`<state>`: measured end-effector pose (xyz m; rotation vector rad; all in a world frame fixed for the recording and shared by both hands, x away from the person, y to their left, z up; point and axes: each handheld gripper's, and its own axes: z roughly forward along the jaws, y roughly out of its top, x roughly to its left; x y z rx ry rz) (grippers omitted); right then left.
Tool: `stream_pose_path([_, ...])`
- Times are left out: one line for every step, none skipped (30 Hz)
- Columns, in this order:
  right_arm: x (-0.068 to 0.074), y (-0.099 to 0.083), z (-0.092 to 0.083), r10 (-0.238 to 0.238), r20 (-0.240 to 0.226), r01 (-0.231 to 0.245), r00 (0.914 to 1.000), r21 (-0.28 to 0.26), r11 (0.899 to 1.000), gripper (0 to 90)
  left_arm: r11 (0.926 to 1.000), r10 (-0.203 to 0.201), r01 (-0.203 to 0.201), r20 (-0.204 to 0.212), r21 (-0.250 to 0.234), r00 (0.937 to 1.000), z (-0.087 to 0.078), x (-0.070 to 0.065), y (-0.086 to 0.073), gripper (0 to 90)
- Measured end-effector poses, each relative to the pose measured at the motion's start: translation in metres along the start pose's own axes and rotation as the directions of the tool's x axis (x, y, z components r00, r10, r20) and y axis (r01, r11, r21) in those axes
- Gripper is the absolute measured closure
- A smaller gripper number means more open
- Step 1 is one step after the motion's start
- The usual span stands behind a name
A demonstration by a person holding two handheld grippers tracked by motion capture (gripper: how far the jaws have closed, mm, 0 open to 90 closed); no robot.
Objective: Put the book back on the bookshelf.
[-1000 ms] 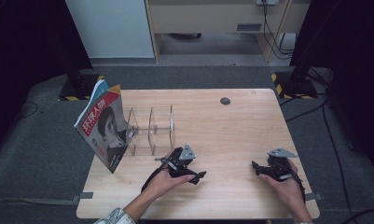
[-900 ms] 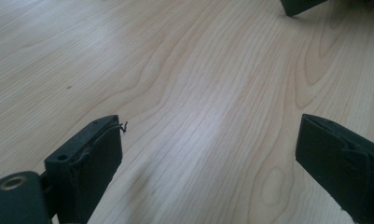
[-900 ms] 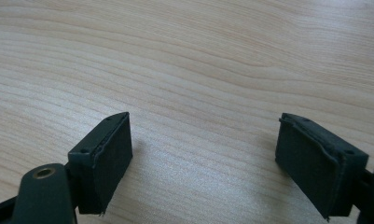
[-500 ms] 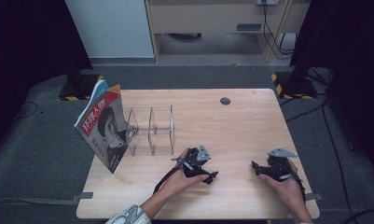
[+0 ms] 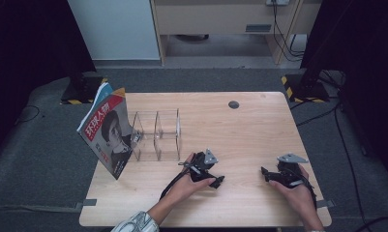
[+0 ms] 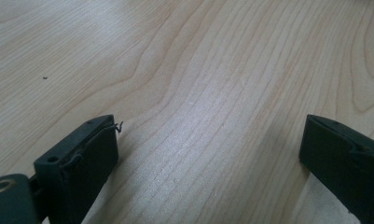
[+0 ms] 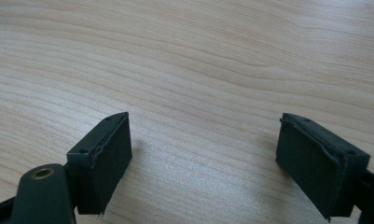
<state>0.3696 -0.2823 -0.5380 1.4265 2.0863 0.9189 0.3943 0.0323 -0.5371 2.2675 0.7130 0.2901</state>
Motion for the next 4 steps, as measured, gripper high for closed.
stream_pose_path([0.0000, 0.0000, 0.0000, -0.001, 0.000, 0.001, 1.0000, -0.001, 1.000, 18.4, 1.0000, 0.000, 0.000, 0.000, 0.001, 1.0000, 0.0001, 0.0001, 0.0000, 3.3])
stream_pose_path([0.0000, 0.0000, 0.0000, -0.001, 0.000, 0.001, 1.0000, -0.001, 1.000, 18.4, 1.0000, 0.000, 0.000, 0.000, 0.001, 1.0000, 0.0001, 0.0001, 0.0000, 3.0])
stream_pose_path([0.0000, 0.0000, 0.0000, 0.000, 0.000, 0.000, 1.0000, 0.000, 1.000, 18.4, 1.0000, 0.000, 0.000, -0.002, 0.002, 1.0000, 0.0002, 0.0001, 0.0001, 2.6])
stream_pose_path([0.0000, 0.0000, 0.0000, 0.000, 0.000, 0.000, 1.0000, 0.000, 1.000, 18.4, 1.0000, 0.000, 0.000, -0.003, 0.004, 1.0000, 0.0002, 0.0003, 0.0001, 2.6])
